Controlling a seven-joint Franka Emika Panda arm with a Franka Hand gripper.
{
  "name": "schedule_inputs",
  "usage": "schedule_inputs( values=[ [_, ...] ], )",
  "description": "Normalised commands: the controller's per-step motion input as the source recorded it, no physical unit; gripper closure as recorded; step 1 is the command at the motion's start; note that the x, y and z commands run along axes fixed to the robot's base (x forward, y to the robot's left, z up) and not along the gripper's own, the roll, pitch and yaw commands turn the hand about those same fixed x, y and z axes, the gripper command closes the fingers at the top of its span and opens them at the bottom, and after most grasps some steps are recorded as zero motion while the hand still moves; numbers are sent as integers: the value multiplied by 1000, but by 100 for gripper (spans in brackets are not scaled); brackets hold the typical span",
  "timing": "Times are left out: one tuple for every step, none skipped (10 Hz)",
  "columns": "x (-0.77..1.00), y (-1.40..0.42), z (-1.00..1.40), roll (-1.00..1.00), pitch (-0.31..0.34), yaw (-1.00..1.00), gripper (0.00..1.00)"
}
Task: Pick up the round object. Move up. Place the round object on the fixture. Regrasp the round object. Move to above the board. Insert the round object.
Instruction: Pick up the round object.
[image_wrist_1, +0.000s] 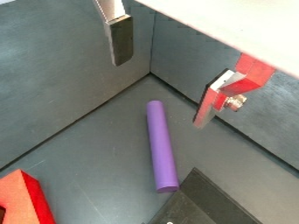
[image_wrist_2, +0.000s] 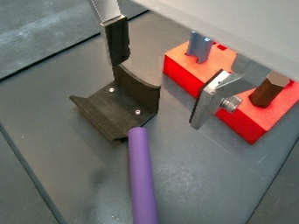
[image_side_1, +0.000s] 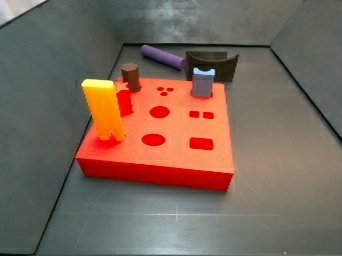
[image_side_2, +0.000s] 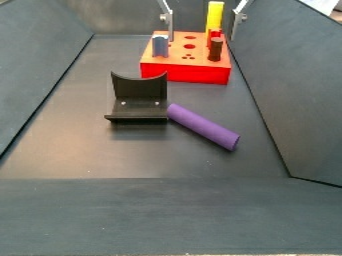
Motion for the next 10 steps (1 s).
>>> schedule_inputs(
  values=[
    [43, 183, -74, -24, 0, 0, 0],
    [77, 234, -260, 40, 16, 71, 0],
    [183, 77, -940, 119, -90, 423, 0],
    [3, 26, -900, 111, -136, 531, 0],
    [0, 0, -1000, 90, -86, 537, 0],
    [-60, 0, -986, 26, -67, 480, 0],
    [-57, -54, -943, 4, -64, 414, 0],
    [-14, -3, -929, -44, -33, 409, 0],
    [-6, 0, -917, -76, 0, 423, 0],
    [0, 14, -917, -84, 0, 411, 0]
  ],
)
